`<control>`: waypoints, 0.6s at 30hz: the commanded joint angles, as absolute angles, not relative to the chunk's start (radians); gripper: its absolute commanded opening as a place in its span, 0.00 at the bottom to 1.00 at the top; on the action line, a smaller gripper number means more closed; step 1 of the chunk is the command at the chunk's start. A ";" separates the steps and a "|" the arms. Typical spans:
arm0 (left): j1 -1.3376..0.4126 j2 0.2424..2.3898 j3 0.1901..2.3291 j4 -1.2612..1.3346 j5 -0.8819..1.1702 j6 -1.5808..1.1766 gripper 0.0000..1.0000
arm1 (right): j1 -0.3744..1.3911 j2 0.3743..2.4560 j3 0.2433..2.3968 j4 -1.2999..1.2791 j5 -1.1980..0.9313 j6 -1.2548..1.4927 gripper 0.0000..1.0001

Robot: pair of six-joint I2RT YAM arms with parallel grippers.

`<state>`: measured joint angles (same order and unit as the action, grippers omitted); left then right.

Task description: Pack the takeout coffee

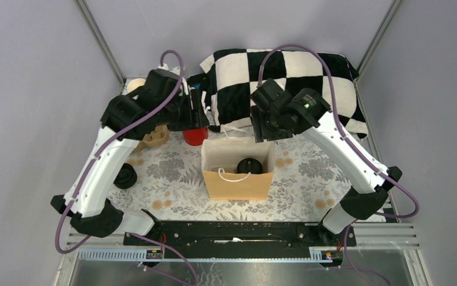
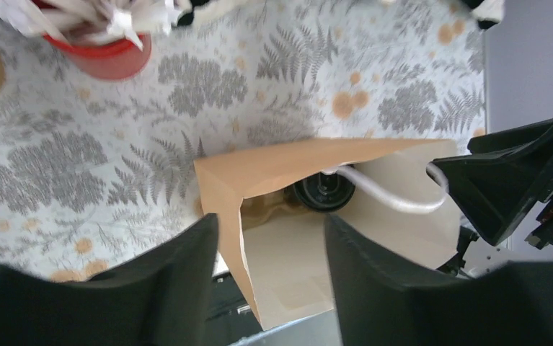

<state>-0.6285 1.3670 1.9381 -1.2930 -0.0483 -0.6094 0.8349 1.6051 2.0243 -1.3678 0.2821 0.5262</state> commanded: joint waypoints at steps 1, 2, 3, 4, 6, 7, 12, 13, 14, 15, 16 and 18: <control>-0.545 1.393 1.941 -1.278 -0.137 -0.582 0.67 | 0.831 1.564 2.128 -1.398 0.298 0.486 0.67; -0.506 1.404 1.923 -1.248 -0.150 -0.560 0.67 | 0.831 1.554 2.129 -1.396 0.313 0.483 0.69; -0.476 1.416 1.901 -1.217 -0.170 -0.536 0.67 | 0.831 1.542 2.118 -1.389 0.325 0.477 0.70; -0.443 1.435 1.891 -1.195 -0.191 -0.515 0.66 | 0.831 1.532 2.103 -1.383 0.332 0.473 0.70; -0.382 1.484 1.900 -1.157 -0.214 -0.479 0.63 | 0.830 1.520 2.088 -1.390 0.338 0.469 0.71; -0.360 1.511 1.909 -1.136 -0.228 -0.467 0.63 | 0.831 1.515 2.084 -1.397 0.339 0.469 0.72; -0.309 1.650 1.977 -1.104 -0.245 -0.393 0.62 | 0.831 1.482 2.059 -1.414 0.362 0.445 0.73; -0.305 1.666 1.975 -1.094 -0.246 -0.384 0.62 | 0.831 1.477 2.059 -1.418 0.369 0.442 0.74; -0.301 1.679 1.967 -1.081 -0.249 -0.380 0.61 | 0.831 1.472 2.059 -1.420 0.375 0.438 0.74; -0.295 1.699 1.962 -1.072 -0.253 -0.378 0.59 | 0.831 1.467 2.055 -1.420 0.379 0.436 0.74; -0.289 1.716 1.964 -1.071 -0.258 -0.377 0.56 | 0.831 1.461 2.053 -1.420 0.382 0.435 0.74; -0.283 1.745 1.979 -1.077 -0.266 -0.382 0.48 | 0.830 1.452 2.053 -1.423 0.383 0.429 0.74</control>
